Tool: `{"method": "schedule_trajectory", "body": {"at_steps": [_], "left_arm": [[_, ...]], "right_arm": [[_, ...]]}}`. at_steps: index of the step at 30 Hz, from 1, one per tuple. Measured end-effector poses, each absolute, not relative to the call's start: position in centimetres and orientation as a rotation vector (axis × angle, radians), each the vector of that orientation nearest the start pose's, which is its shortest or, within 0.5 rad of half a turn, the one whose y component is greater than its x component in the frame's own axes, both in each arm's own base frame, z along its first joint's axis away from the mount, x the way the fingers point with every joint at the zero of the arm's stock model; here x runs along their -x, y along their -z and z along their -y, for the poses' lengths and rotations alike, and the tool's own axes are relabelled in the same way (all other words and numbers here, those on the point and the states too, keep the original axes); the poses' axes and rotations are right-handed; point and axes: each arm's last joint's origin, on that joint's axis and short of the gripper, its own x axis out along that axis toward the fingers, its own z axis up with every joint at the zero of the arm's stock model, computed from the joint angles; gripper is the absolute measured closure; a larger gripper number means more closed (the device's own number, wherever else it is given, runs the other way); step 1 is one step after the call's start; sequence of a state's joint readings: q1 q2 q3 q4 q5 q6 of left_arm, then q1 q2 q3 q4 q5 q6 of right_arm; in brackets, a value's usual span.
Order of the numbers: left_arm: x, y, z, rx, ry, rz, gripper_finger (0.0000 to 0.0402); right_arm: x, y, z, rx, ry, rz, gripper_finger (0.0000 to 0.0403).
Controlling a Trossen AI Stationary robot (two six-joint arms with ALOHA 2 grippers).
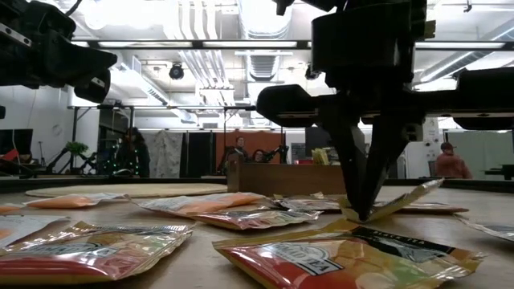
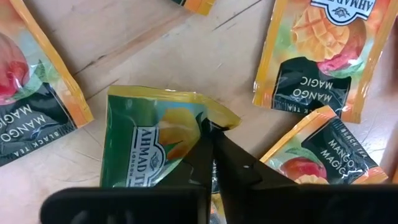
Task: Pick & Place Tea
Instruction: Put the yellow tea bag into the right section of the wooden organizer
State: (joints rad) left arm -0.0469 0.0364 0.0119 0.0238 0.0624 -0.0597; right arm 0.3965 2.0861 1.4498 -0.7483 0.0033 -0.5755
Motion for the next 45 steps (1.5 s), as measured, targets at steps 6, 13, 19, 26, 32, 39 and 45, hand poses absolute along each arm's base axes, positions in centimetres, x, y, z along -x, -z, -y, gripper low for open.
{"method": "schedule_trajectory", "body": {"at_steps": [6, 13, 19, 26, 32, 39, 45], "left_arm": [[-9.9, -16.7, 0.6, 0.06, 0.109, -0.004, 0.0401], [-9.9, -16.7, 0.6, 0.06, 0.109, -0.003, 0.0401], [-9.9, -16.7, 0.6, 0.06, 0.109, -0.004, 0.0401], [-9.9, -16.7, 0.6, 0.06, 0.109, -0.004, 0.0401], [-9.9, -16.7, 0.6, 0.06, 0.108, -0.005, 0.0401], [-9.9, -16.7, 0.6, 0.06, 0.109, -0.005, 0.0401], [-9.9, -16.7, 0.6, 0.06, 0.108, -0.004, 0.0401]], "right_arm": [[-36.7, -15.0, -15.3, 0.768, -0.691, -1.241, 0.0394], [-35.6, -21.0, -14.1, 0.795, -0.415, -1.143, 0.0394], [-33.4, -26.6, -11.8, 0.788, -0.06, -1.068, 0.0394], [-31.0, -30.0, -8.0, 0.799, 0.306, -1.047, 0.0394], [-29.6, -29.0, -5.1, 0.865, 0.505, -1.079, 0.0394], [-29.5, -24.8, -2.5, 0.897, 0.69, -1.084, 0.0394], [-29.7, -22.1, -1.3, 0.931, 0.806, -1.008, 0.0394]]}}
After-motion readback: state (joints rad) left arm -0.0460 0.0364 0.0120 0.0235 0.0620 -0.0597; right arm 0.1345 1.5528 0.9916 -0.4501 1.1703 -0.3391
